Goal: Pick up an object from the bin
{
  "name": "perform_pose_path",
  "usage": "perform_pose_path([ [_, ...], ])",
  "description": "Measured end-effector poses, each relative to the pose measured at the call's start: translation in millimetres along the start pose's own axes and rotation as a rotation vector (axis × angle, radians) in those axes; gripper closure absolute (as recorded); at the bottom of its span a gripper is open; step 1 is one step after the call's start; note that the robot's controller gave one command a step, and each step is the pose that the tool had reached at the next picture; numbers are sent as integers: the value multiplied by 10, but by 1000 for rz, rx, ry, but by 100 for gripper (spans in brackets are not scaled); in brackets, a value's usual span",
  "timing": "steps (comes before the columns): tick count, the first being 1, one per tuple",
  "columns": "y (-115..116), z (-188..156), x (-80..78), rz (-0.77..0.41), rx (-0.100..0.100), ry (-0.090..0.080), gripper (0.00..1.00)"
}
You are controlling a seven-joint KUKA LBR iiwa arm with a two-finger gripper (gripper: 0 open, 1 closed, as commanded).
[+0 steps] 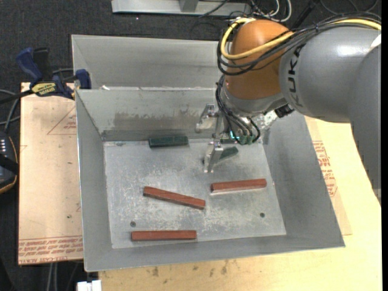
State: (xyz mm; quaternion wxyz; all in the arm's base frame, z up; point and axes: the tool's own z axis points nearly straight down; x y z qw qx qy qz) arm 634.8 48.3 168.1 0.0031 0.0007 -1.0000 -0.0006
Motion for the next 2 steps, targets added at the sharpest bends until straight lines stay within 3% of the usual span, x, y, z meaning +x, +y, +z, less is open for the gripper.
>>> perform_pose_path([
  [1, -2, -52, -16, 1, 0, -8, 0],
  [2, -717, 686, 143, -58, 1, -12, 0],
])
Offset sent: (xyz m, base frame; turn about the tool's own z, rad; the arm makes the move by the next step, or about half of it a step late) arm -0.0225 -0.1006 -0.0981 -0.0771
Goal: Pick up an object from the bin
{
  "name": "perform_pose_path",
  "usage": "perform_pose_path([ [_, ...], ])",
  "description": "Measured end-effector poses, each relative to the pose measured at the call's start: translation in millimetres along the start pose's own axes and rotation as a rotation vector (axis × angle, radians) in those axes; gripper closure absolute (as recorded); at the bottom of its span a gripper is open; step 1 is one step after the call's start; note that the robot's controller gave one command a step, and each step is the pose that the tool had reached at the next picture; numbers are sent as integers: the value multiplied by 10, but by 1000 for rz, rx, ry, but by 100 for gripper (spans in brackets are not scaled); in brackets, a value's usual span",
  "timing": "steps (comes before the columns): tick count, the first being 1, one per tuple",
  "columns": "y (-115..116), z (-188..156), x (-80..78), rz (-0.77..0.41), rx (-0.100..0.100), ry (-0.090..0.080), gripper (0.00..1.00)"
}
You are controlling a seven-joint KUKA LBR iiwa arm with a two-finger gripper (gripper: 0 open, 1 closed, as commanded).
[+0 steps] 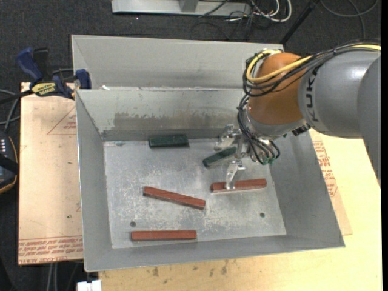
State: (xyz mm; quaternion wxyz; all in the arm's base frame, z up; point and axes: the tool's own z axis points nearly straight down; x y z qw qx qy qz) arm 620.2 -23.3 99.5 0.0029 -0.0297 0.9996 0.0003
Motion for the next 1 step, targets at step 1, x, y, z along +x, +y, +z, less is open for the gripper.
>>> perform_pose_path([
  [1, -518, -109, 594, -38, -1, 9, 0],
])
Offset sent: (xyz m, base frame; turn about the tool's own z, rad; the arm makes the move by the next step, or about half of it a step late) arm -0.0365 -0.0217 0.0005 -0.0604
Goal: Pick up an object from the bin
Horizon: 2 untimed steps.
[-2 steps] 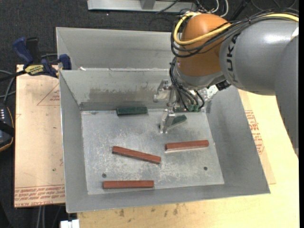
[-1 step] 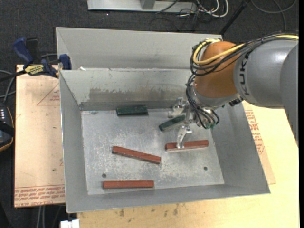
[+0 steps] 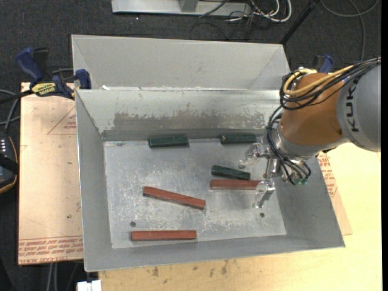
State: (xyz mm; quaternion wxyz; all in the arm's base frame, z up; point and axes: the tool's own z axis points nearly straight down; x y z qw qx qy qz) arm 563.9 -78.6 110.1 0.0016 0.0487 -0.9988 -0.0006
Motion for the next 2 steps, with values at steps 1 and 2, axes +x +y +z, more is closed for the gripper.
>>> perform_pose_path([
  [1, 305, 92, -221, -21, 1, -6, 0],
  [2, 201, 336, -111, 127, -3, -13, 0],
])
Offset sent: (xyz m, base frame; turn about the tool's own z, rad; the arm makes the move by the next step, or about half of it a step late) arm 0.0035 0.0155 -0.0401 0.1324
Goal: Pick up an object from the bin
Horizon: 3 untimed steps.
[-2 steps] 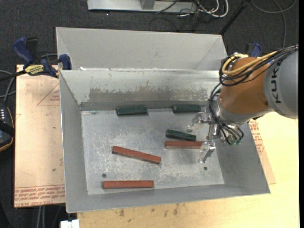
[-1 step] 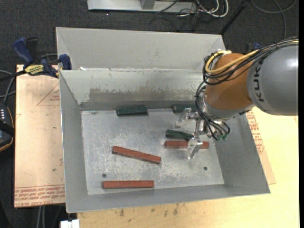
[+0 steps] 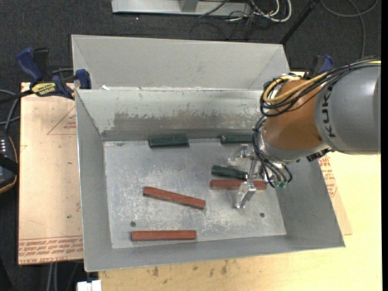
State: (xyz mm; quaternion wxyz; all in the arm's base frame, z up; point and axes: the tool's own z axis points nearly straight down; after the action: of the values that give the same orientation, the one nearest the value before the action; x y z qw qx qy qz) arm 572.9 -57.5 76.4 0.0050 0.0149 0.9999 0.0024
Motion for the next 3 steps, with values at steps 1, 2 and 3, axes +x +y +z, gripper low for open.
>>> perform_pose_path([
  [1, -40, -19, -110, -137, 5, -14, 100],
  [2, -41, -19, -110, -136, 5, -14, 100],
  [3, -41, -31, -113, -136, 5, -11, 100],
])
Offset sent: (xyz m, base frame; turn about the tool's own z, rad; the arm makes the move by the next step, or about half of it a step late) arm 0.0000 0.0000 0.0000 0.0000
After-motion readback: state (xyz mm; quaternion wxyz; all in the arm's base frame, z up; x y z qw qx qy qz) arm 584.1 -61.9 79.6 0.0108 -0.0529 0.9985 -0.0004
